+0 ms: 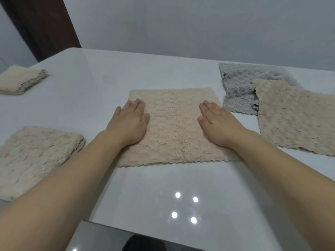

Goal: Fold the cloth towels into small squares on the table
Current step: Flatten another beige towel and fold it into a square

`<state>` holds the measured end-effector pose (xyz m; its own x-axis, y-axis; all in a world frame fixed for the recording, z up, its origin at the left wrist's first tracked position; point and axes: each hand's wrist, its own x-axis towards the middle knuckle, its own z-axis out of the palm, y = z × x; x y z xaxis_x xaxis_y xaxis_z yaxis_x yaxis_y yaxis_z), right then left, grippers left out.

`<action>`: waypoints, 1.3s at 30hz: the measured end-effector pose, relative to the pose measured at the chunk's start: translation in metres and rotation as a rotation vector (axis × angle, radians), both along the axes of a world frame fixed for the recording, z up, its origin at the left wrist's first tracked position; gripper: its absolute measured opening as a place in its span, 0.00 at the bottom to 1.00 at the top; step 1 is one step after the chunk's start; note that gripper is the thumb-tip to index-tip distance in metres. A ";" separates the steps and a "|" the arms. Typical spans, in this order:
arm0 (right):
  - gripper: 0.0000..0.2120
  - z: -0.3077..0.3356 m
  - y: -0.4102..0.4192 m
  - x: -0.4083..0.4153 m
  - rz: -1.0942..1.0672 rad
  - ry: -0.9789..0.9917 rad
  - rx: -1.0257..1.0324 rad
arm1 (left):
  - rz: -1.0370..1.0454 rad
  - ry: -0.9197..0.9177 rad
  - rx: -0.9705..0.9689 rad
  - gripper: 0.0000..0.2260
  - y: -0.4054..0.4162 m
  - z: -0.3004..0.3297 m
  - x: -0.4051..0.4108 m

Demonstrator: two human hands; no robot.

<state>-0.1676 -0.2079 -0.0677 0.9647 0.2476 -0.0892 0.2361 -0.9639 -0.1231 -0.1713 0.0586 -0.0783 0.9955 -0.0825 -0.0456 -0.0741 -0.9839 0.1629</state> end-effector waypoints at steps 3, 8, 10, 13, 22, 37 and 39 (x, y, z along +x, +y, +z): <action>0.27 0.008 0.000 -0.006 -0.043 -0.021 0.004 | 0.028 -0.047 0.115 0.27 -0.001 0.009 -0.001; 0.27 0.006 0.030 -0.025 0.036 -0.058 0.079 | -0.081 -0.076 -0.106 0.26 -0.064 0.018 -0.021; 0.27 -0.002 0.025 -0.032 0.047 -0.049 0.056 | -0.105 -0.067 -0.085 0.26 -0.070 0.005 -0.032; 0.27 -0.004 0.007 -0.036 0.048 -0.039 0.040 | -0.098 -0.060 -0.051 0.26 -0.049 -0.003 -0.032; 0.27 0.000 -0.010 -0.049 -0.041 -0.041 0.005 | 0.054 -0.080 0.046 0.28 -0.002 0.001 -0.043; 0.27 -0.004 -0.023 -0.064 -0.038 -0.026 0.017 | -0.033 -0.031 -0.018 0.27 -0.023 0.000 -0.068; 0.28 -0.002 -0.028 -0.064 -0.052 -0.002 -0.030 | -0.025 0.001 0.006 0.27 -0.017 0.003 -0.070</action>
<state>-0.2318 -0.2359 -0.0698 0.9765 0.1942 -0.0937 0.1855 -0.9781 -0.0939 -0.2414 0.0412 -0.0757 0.9931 -0.1074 -0.0476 -0.0988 -0.9827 0.1566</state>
